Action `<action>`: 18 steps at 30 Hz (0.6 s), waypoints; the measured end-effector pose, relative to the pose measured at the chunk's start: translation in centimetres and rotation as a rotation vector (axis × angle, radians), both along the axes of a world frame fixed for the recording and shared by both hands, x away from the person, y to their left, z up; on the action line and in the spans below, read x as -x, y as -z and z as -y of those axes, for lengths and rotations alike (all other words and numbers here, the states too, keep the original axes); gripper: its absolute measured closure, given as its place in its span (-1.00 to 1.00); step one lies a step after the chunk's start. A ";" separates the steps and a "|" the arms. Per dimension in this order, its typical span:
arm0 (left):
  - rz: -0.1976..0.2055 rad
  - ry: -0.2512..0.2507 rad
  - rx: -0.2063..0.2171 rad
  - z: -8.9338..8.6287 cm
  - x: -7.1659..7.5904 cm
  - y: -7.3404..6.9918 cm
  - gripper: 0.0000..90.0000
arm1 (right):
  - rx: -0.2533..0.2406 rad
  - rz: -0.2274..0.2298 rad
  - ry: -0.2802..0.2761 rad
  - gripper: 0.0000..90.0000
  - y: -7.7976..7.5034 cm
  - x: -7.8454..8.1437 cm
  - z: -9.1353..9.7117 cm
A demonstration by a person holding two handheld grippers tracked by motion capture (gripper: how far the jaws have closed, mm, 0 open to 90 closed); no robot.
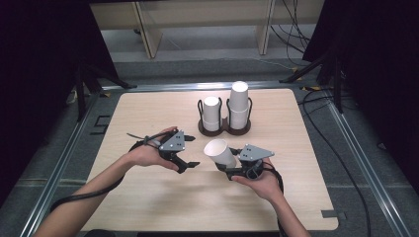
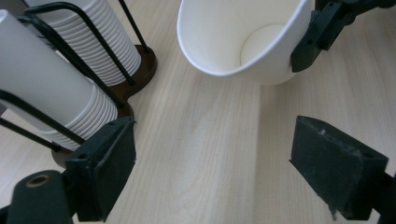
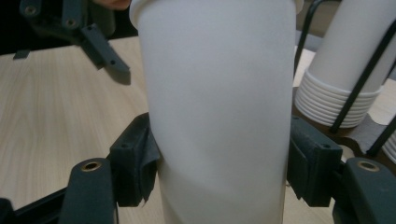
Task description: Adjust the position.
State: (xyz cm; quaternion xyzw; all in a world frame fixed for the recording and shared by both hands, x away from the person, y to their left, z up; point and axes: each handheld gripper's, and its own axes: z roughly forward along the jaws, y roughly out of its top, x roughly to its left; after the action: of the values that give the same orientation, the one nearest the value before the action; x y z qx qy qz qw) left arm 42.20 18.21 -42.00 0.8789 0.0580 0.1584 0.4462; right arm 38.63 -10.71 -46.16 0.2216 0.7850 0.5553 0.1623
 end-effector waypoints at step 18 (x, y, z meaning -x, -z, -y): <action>-0.071 -0.288 0.329 -1.3 2.8 4.8 -0.69 | -0.188 -0.010 0.125 -0.24 0.7 0.3 1.1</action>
State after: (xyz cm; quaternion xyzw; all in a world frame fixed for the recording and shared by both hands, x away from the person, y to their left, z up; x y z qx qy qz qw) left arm 39.36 19.52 -46.82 0.7818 0.2237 0.1780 0.5541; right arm 38.30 -11.78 -46.89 0.2871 0.7148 0.6143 0.1711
